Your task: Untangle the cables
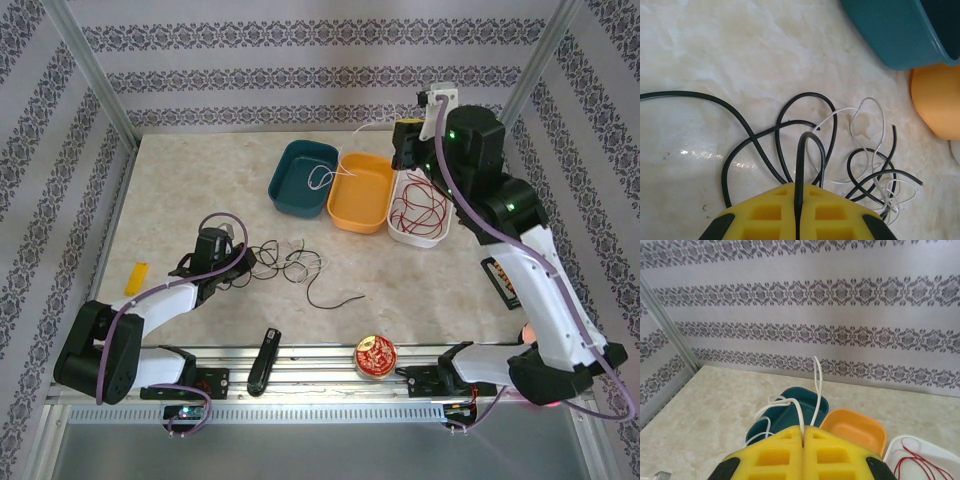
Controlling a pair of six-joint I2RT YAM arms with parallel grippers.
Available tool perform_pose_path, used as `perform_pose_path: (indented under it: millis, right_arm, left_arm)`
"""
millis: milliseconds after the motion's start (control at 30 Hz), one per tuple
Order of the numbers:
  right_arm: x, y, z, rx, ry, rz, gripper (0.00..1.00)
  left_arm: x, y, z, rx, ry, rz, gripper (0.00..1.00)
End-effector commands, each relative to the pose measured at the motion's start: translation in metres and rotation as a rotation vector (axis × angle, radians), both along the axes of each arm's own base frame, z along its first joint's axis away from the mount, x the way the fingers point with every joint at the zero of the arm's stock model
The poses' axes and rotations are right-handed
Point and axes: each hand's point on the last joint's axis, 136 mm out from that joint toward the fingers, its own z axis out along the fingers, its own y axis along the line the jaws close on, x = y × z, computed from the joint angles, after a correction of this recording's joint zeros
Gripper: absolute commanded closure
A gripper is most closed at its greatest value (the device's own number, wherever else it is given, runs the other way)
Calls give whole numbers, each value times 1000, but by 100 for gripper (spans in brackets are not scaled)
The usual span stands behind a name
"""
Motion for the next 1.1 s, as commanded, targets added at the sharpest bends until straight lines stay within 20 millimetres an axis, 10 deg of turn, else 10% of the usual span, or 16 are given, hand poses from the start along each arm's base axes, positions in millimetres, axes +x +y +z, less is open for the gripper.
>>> perform_pose_path:
  millis: [0, 367, 1067]
  right_arm:
    - [15, 18, -4, 80, 28, 65, 100]
    - [75, 3, -41, 31, 100, -47, 100]
    - [132, -7, -115, -40, 226, -129, 100]
  left_arm:
    - [-6, 3, 0, 12, -5, -18, 100]
    - [-8, -1, -1, -19, -12, -32, 100]
    - [-9, -1, -1, -21, -7, -28, 100]
